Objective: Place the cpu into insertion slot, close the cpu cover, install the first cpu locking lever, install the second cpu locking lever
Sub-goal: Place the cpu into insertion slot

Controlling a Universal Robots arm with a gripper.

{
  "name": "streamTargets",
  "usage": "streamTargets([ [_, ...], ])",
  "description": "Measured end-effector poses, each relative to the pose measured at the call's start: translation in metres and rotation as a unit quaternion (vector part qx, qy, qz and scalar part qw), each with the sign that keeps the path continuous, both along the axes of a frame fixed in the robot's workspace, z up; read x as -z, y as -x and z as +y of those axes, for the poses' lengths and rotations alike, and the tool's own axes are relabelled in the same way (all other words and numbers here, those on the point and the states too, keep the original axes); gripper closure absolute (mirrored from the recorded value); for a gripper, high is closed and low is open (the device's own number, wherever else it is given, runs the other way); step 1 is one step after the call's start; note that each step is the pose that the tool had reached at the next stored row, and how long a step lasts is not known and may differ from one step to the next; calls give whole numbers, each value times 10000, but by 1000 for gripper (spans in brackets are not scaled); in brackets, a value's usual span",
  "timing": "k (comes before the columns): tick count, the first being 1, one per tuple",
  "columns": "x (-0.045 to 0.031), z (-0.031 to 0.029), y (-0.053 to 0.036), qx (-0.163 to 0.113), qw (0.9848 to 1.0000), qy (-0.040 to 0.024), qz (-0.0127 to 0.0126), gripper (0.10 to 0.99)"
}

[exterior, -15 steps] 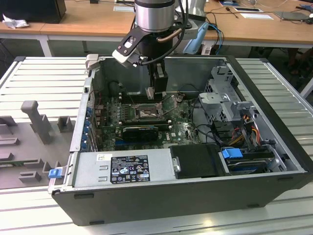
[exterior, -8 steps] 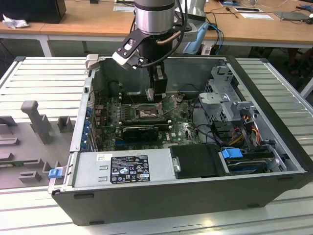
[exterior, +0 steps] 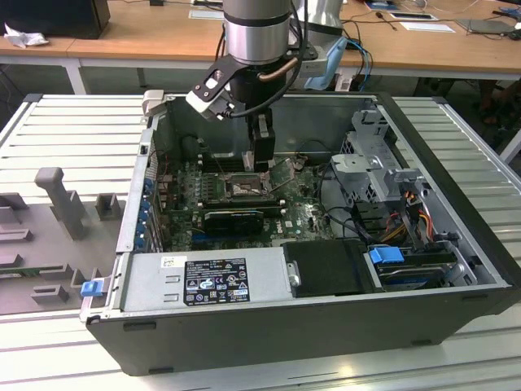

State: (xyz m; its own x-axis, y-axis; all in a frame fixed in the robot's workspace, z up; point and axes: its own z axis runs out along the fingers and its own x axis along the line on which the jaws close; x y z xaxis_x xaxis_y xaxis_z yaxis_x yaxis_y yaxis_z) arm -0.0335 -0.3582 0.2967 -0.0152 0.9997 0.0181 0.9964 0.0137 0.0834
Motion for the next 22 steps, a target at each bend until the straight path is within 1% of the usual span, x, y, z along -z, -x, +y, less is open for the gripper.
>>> streamTargets([
  [6, 28, 0, 0, 1, 10000, 0, 7, 557],
  [14, 83, 0, 0, 3, 10000, 0, 15, 557],
  [16, 111, 5, 0, 9, 10000, 1, 17, 557],
  [19, 164, 27, -1, 70, 10000, 0, 20, 557],
  [22, 188, 28, 1, 92, 10000, 0, 32, 557],
])
